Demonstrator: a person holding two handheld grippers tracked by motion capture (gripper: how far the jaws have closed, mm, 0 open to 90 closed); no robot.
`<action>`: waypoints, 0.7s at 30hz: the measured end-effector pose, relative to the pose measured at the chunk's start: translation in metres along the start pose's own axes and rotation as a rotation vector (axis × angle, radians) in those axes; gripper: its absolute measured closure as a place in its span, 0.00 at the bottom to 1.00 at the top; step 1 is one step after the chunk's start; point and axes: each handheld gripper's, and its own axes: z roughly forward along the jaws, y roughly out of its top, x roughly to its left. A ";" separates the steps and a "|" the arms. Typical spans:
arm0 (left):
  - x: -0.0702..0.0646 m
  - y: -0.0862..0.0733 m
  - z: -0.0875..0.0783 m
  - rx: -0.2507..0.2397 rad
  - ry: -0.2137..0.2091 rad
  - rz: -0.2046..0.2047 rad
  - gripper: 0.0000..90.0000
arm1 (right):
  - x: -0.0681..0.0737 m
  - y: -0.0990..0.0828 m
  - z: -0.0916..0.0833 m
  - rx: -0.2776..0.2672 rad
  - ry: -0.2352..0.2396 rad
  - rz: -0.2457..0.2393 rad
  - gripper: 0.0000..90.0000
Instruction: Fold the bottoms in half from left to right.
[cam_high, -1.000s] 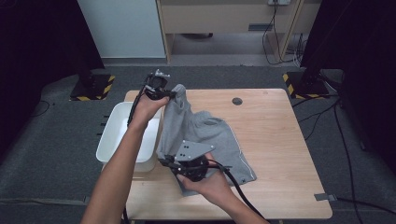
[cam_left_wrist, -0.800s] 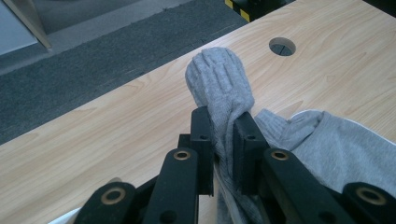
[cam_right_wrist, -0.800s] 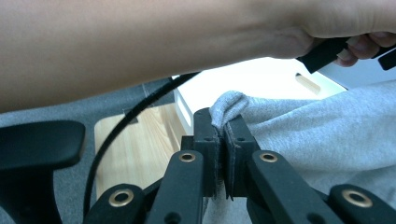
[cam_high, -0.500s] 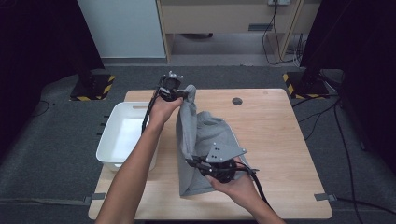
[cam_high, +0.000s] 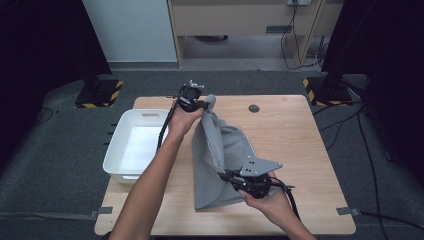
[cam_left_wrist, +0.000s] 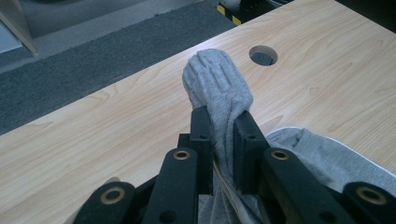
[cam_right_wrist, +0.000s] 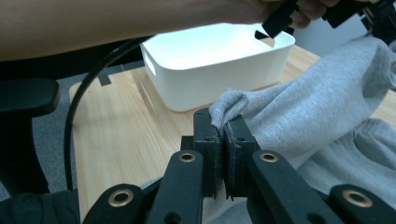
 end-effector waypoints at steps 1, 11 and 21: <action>-0.001 0.000 0.000 -0.002 -0.004 -0.003 0.89 | -0.001 -0.001 -0.001 0.003 -0.002 0.005 0.96; -0.007 -0.005 0.004 -0.020 -0.009 -0.013 0.89 | -0.009 -0.008 -0.010 0.014 -0.025 0.025 0.96; -0.014 -0.005 0.008 -0.028 -0.021 -0.017 0.89 | -0.017 -0.018 -0.020 0.012 -0.045 0.049 0.95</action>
